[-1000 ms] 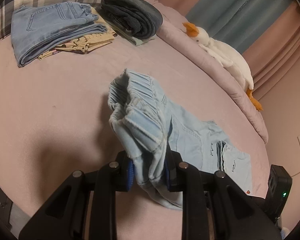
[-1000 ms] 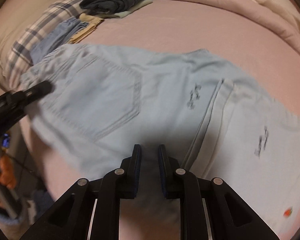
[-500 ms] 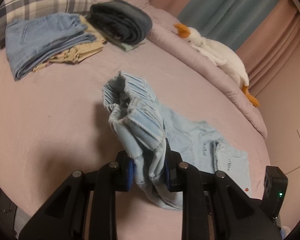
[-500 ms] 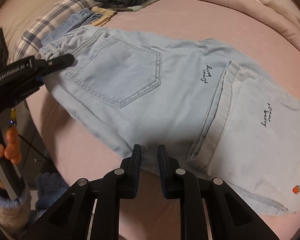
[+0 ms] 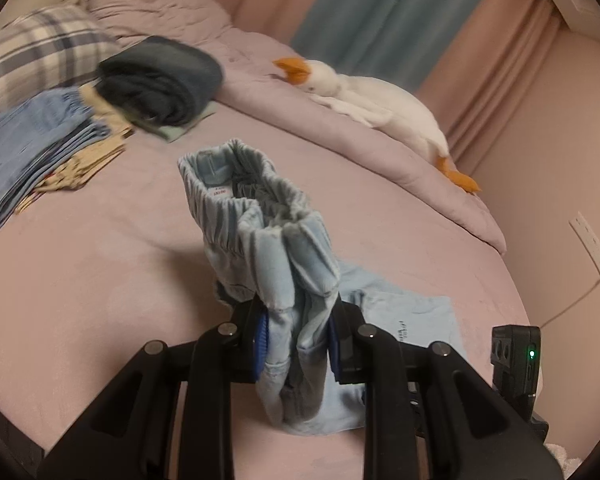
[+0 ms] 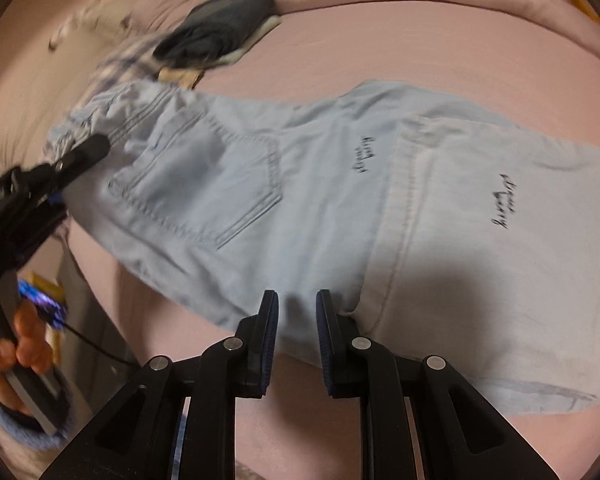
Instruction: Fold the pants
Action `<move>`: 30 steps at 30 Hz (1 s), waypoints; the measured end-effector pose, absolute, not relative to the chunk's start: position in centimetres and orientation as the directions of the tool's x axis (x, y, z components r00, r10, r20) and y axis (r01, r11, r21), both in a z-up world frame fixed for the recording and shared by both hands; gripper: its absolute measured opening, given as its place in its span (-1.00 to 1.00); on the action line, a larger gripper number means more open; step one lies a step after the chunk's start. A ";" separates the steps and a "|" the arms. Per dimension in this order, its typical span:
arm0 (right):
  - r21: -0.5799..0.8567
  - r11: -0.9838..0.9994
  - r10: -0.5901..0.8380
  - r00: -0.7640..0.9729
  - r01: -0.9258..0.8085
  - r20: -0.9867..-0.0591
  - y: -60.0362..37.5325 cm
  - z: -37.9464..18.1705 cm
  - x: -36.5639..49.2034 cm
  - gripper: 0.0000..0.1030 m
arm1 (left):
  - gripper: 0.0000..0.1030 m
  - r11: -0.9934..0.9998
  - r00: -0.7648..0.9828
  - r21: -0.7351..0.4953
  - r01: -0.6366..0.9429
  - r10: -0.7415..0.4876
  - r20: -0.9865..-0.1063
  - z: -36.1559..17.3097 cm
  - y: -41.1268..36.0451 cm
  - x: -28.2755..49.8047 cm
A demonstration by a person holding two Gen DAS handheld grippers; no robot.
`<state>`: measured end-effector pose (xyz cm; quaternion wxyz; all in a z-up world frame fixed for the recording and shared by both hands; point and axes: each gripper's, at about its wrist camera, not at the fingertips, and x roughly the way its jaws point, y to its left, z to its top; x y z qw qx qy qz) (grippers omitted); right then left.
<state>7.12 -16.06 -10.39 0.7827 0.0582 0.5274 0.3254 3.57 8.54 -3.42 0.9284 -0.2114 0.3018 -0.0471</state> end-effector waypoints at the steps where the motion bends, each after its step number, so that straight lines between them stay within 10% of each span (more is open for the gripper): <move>1: 0.450 0.780 0.581 0.236 -0.435 -0.779 -16.4 -10.6 7.1 -0.64 | -0.55 0.909 0.812 -0.415 -0.028 -0.221 -0.540 -3.3 8.0 3.8; 8: 0.630 0.700 0.711 0.251 -0.337 -0.657 -19.5 -10.9 7.2 -0.49 | -0.55 0.924 0.799 -0.380 0.038 -0.257 -0.544 -2.5 4.9 5.1; 12: 0.850 0.478 0.873 0.228 -0.222 -0.432 -22.6 -11.4 7.8 -0.19 | -0.55 0.928 0.785 -0.366 0.069 -0.277 -0.555 -2.4 3.3 5.7; 30: 0.995 0.092 0.914 0.392 0.044 -0.102 -27.2 -15.2 8.7 0.21 | -0.38 0.920 0.581 -0.286 0.268 -0.391 -0.714 -8.1 -7.0 8.8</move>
